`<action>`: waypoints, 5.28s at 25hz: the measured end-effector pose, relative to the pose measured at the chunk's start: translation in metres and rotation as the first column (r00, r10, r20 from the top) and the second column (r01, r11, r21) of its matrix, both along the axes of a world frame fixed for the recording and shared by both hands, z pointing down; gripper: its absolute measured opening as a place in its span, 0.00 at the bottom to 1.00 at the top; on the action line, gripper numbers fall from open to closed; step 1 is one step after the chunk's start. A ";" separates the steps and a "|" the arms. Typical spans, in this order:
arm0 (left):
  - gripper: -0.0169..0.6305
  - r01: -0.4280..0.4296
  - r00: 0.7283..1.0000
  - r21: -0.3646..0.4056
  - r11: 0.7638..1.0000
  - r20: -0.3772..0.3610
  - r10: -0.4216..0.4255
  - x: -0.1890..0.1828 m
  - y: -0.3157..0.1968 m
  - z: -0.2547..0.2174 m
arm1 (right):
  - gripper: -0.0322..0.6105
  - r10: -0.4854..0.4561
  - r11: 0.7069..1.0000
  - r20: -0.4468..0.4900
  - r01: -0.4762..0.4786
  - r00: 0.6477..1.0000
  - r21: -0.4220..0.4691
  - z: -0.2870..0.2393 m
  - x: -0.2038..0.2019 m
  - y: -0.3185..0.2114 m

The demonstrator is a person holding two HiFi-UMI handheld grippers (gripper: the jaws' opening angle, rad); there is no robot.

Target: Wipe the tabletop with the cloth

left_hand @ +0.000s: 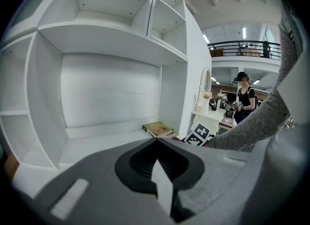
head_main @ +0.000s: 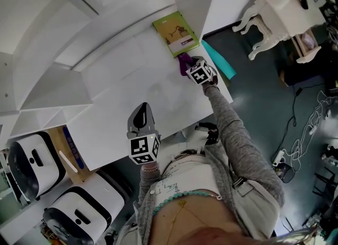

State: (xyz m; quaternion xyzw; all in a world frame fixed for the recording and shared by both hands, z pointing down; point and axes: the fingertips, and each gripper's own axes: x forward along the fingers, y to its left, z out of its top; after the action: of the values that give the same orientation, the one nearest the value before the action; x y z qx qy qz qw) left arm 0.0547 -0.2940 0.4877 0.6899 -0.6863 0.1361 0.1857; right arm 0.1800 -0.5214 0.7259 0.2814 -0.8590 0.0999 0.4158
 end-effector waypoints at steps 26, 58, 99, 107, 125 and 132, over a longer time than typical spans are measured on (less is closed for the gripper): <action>0.03 -0.009 1.000 -0.011 1.000 -0.007 0.008 0.010 0.018 0.004 | 0.20 0.178 0.983 -0.075 -0.174 0.981 0.058 0.000 0.092 -0.026; 0.03 0.020 1.000 0.011 1.000 -0.011 -0.020 -0.029 0.070 -0.004 | 0.19 0.256 0.965 -0.101 -0.248 0.961 0.089 0.003 0.110 0.034; 0.03 0.078 0.997 0.030 0.997 -0.014 -0.077 -0.134 0.192 -0.008 | 0.19 0.188 0.981 -0.117 -0.181 0.975 0.071 -0.002 -0.035 0.158; 0.03 0.105 0.994 0.035 0.994 -0.016 -0.104 -0.165 0.230 -0.007 | 0.19 0.172 0.983 -0.121 -0.163 0.978 0.081 -0.003 -0.069 0.184; 0.03 0.155 0.987 0.055 0.986 -0.041 -0.153 -0.198 0.290 -0.006 | 0.17 0.120 0.989 -0.127 -0.108 0.985 0.097 -0.005 -0.126 0.222; 0.03 0.179 0.981 0.131 0.975 -0.105 -0.166 -0.200 0.297 -0.018 | 0.17 0.107 0.993 -0.122 -0.100 0.987 0.068 -0.008 -0.131 0.226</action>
State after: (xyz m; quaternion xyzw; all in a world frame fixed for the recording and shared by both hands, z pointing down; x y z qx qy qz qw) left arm -0.1449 0.0028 0.4701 0.6446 -0.7420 0.0389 0.1799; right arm 0.0485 -0.2954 0.7183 0.3440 -0.8181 0.0771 0.4543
